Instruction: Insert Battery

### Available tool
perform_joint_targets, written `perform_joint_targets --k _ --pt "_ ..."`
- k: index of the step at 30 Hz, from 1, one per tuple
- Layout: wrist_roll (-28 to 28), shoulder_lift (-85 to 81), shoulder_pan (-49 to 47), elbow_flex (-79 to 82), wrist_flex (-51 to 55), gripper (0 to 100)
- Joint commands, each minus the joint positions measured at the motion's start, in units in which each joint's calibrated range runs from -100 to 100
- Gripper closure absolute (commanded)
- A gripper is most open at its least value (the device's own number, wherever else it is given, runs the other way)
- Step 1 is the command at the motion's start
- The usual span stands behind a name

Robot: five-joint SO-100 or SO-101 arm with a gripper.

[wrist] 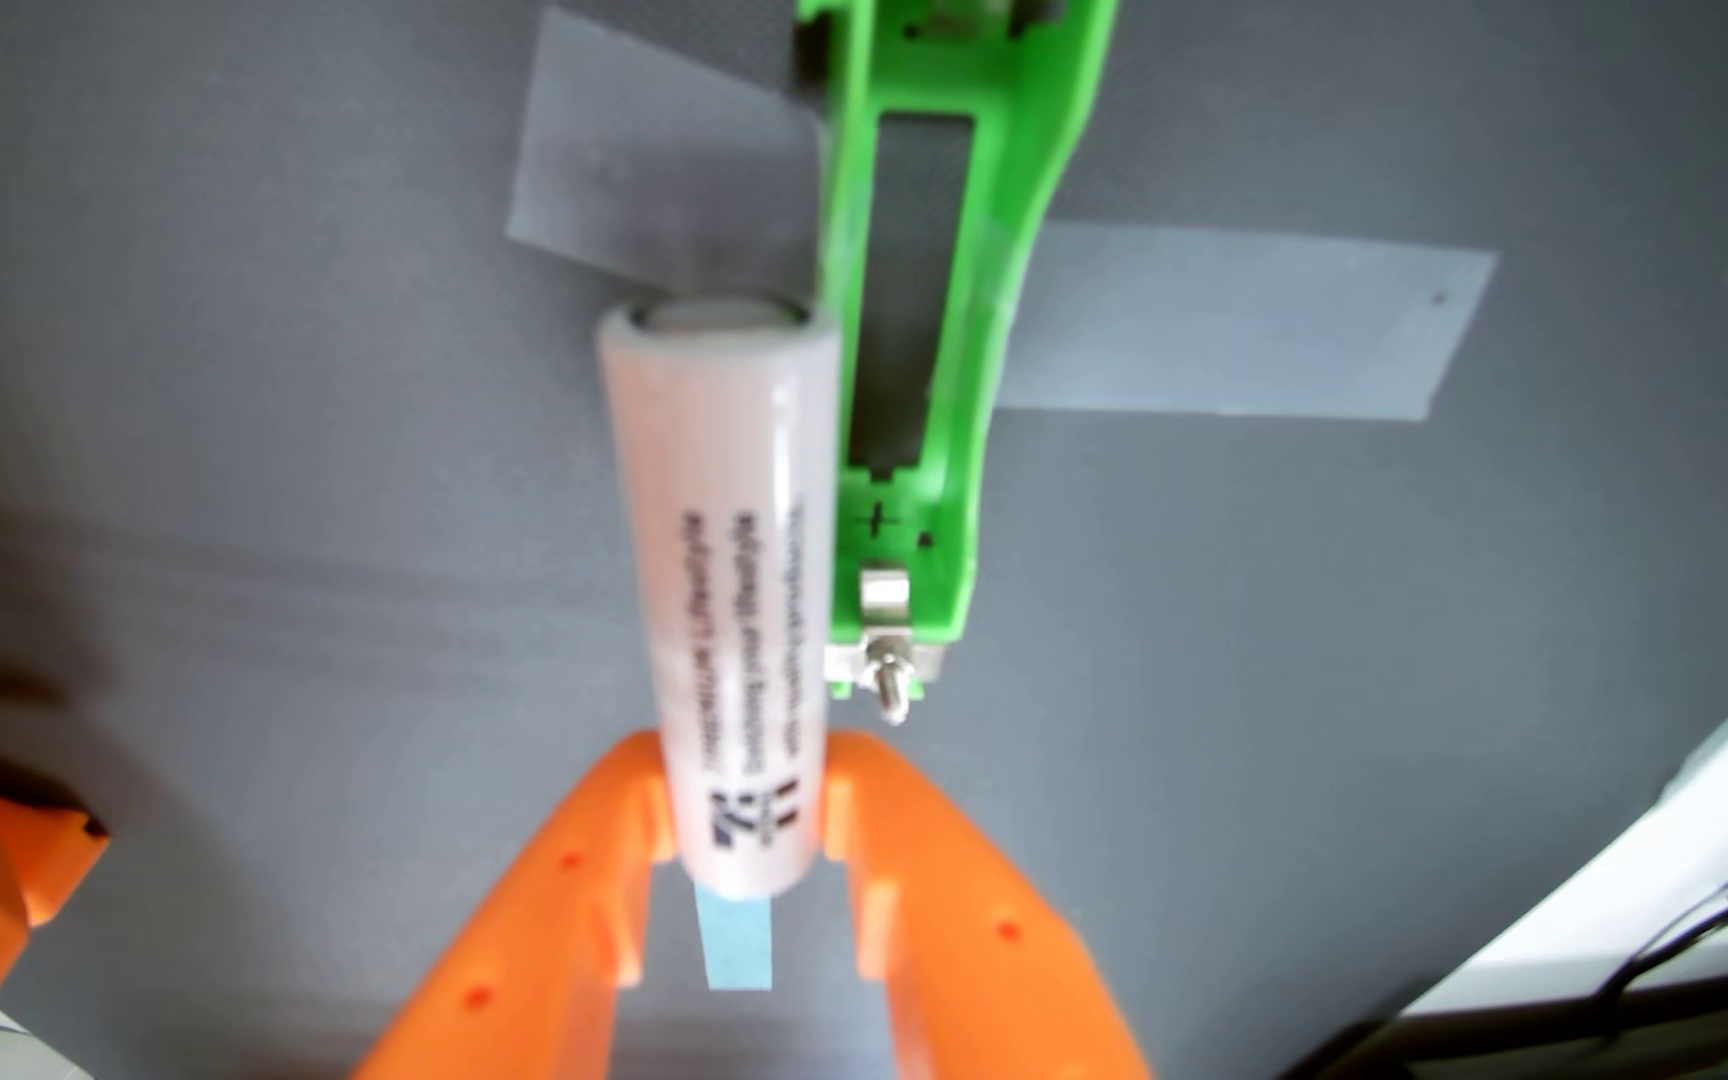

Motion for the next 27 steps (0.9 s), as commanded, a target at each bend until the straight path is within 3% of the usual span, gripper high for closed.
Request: perform_joint_targets --k 1,27 --pt "-1.1 -1.8 0.4 -1.8 -1.9 98" --pt "-4.2 -1.2 -3.0 -0.4 -8.1 98"
